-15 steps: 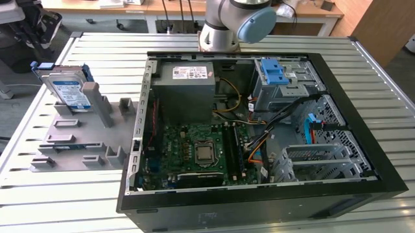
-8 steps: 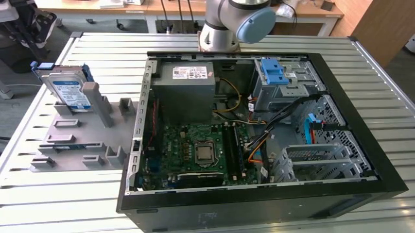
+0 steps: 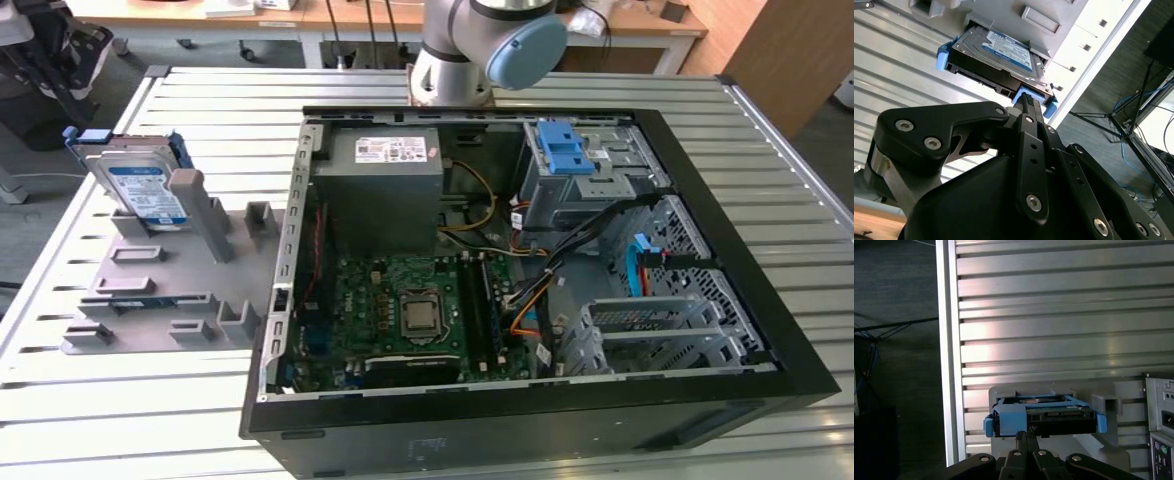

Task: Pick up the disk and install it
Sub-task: 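Pick up the disk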

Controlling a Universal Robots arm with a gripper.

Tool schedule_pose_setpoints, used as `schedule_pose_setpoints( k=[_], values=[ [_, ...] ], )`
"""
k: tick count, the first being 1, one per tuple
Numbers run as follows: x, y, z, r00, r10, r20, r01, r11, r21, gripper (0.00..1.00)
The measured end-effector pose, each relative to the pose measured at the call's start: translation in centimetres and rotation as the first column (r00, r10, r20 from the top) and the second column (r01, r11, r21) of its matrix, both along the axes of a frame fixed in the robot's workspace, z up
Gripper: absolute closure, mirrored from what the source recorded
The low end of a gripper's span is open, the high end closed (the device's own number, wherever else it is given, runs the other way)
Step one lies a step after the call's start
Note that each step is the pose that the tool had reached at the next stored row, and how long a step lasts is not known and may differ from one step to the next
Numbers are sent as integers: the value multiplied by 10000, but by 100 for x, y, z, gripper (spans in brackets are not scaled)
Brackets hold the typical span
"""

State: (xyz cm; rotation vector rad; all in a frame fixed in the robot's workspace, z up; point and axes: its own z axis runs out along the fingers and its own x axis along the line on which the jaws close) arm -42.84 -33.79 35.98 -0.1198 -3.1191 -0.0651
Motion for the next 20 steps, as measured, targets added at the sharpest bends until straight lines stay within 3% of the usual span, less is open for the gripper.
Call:
schedule_pose_setpoints(
  k=[17, 20],
  values=[
    [-1, 0, 0, 9998, 212, 0, -212, 9998, 0, 89],
    [0, 0, -1, 9989, 479, 0, -479, 9989, -7, 89]
  ],
)
